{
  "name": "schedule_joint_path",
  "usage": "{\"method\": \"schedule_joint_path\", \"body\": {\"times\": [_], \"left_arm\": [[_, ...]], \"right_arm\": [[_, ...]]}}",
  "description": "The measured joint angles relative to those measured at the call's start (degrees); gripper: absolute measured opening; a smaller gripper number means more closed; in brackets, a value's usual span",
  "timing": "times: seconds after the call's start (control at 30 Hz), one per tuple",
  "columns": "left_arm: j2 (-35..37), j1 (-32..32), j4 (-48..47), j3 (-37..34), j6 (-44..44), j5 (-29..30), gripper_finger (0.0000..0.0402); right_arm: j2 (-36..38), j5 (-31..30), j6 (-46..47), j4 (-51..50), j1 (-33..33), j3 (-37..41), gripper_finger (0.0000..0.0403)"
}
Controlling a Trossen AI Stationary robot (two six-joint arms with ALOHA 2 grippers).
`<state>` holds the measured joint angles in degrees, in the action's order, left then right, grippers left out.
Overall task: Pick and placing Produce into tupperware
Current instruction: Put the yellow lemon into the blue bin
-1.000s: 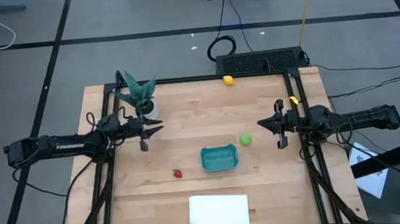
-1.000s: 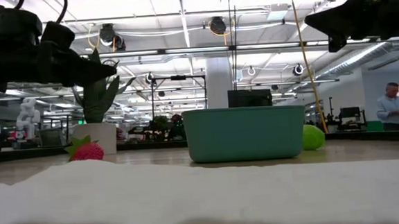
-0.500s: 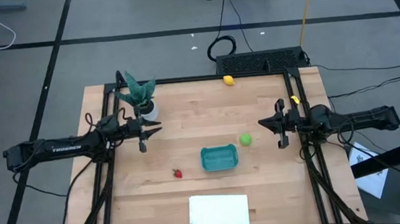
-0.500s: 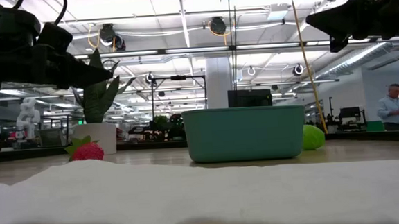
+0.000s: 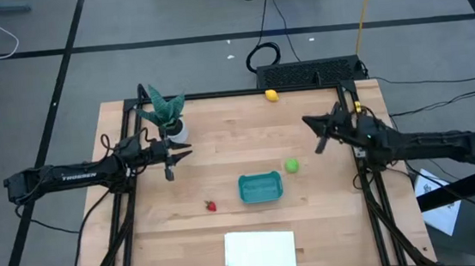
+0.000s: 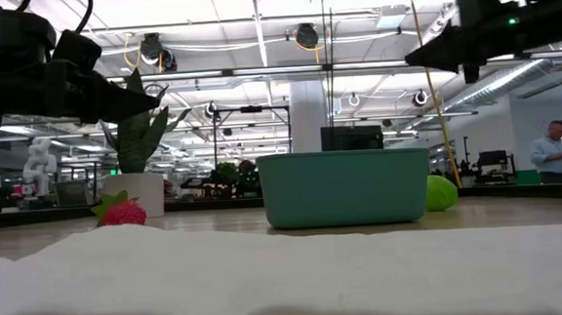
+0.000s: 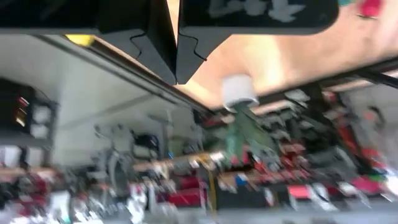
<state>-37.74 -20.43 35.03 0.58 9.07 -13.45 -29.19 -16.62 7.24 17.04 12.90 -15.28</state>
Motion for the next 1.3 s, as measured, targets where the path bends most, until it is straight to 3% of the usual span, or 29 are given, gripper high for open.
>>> {"method": "schedule_joint_path", "body": {"times": [0.67, 1.0, 1.3], "left_arm": [[0.0, 0.0, 0.0, 0.0, 0.2, 0.0, 0.0093], [0.0, 0.0, -0.2, 0.0, 0.2, 0.1, 0.0093], [0.0, 0.0, -0.7, 0.0, 1.0, 0.5, 0.0093]], "right_arm": [[-40.5, 33.7, 2.6, -15.5, 33.7, -37.0, 0.0], [-59.4, 35.4, -1.8, -32.6, 38.1, -57.5, 0.0], [-73.2, 34.8, -1.1, -38.0, 38.8, -70.2, 0.0]]}}
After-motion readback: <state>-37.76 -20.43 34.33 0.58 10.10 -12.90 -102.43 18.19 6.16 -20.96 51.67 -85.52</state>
